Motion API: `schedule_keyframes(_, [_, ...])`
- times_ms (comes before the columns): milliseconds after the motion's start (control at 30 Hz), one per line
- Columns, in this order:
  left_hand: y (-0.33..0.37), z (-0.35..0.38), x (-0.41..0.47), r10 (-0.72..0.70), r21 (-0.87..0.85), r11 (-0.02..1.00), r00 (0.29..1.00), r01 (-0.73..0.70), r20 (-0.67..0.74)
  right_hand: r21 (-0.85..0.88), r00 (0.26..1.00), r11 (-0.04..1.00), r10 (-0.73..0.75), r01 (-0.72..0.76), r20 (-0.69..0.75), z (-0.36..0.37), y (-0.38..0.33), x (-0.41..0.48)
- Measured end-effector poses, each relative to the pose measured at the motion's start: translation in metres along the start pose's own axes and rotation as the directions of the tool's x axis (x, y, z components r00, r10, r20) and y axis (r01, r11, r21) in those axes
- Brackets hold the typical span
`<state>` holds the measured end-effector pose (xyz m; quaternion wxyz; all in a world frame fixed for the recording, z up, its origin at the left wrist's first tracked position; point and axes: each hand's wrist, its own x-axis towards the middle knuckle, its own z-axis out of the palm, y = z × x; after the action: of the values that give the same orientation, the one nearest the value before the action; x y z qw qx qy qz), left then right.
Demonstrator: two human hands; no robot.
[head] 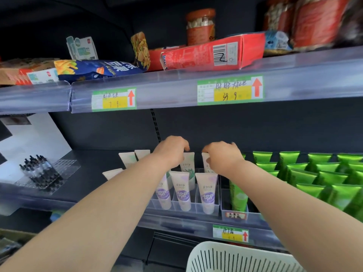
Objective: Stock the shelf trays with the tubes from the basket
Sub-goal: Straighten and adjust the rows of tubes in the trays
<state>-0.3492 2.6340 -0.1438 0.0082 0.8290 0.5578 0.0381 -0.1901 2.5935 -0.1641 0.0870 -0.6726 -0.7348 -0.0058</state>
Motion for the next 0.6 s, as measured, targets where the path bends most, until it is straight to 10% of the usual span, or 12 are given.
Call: schedule_keyframes(600, [-0.005,0.008,0.013,-0.024,0.019,1.000,0.999,0.025,-0.048,-0.099,0.999,0.995,0.005,-0.009,-0.047,0.003,0.002,0.009])
